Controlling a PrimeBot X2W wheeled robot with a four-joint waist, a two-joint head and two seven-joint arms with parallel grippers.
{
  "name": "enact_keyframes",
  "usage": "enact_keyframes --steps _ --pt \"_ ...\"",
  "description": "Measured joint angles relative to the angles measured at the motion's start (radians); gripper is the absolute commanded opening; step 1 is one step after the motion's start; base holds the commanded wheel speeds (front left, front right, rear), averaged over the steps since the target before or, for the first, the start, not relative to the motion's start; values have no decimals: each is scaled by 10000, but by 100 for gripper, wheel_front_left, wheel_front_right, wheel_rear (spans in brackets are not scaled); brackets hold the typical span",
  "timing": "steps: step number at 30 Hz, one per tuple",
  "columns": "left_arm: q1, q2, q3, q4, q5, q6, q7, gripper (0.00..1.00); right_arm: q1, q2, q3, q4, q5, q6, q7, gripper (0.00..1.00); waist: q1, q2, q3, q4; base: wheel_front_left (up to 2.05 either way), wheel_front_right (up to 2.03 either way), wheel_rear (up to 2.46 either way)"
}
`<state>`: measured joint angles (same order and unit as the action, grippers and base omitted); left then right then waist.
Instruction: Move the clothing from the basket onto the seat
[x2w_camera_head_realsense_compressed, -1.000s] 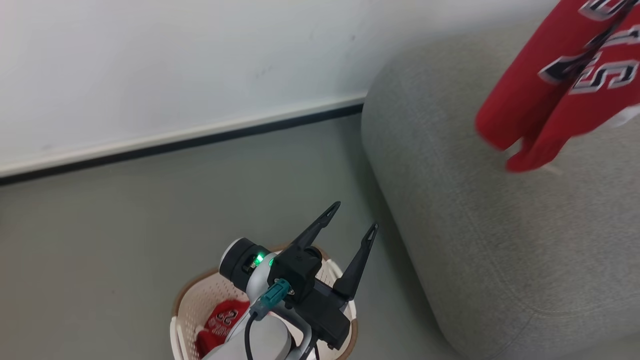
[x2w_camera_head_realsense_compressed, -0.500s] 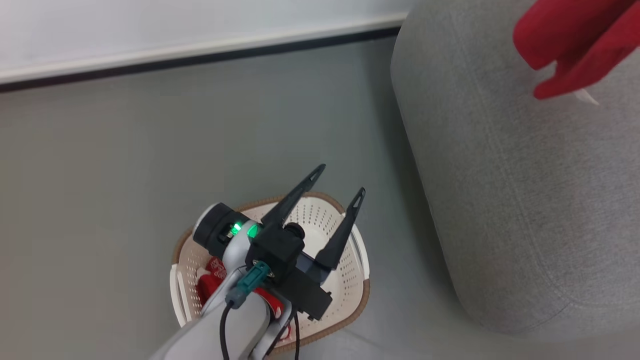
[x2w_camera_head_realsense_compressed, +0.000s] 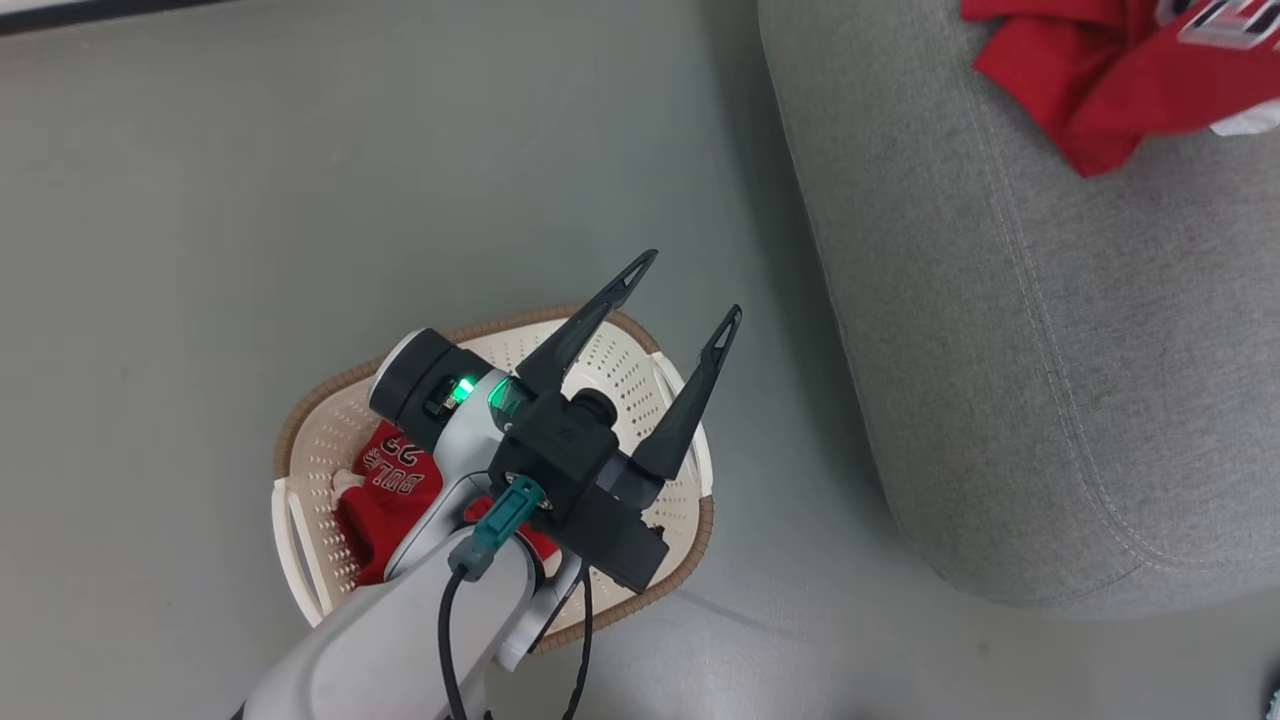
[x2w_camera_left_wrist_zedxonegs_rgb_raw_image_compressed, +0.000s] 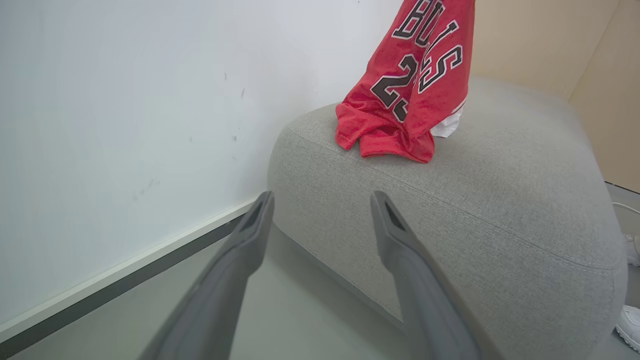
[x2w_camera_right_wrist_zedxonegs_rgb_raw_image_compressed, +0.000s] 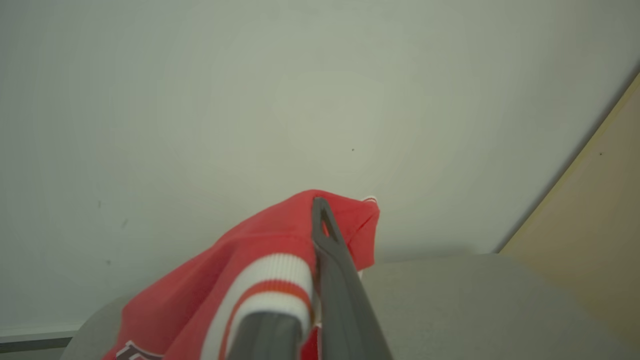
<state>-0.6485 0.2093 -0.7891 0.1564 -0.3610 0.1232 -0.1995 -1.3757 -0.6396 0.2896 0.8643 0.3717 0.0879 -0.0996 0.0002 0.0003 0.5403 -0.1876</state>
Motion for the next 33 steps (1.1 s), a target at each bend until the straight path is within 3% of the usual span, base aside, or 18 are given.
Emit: enact_keyframes --steps 10,16,17,18,19,33 --pt "-7 17 -52 31 92 2 128 100 1836 1498 255 1289 311 -13 -433 0 -1 -2 472 -12 0 0 0" --pt "14 25 -21 222 94 2 127 100 2327 1691 453 1818 330 15 -706 0 -2 -2 405 13 0 0 0" --pt "14 25 -21 222 94 2 127 100 2327 1691 453 1818 330 15 -706 18 -2 -2 405 13 0 0 0" --pt "15 27 -10 244 92 2 127 100 2403 1728 468 1862 330 17 -784 55 -3 -2 378 8 0 0 0" --pt "16 27 4 284 92 2 121 100 2440 1762 495 1912 330 27 -836 98 -1 -2 348 2 0 0 0" --pt "683 8 257 997 -188 2 -146 100 4055 1969 1055 1864 150 282 -1419 100 -2 -3 -669 -223 0 0 0"
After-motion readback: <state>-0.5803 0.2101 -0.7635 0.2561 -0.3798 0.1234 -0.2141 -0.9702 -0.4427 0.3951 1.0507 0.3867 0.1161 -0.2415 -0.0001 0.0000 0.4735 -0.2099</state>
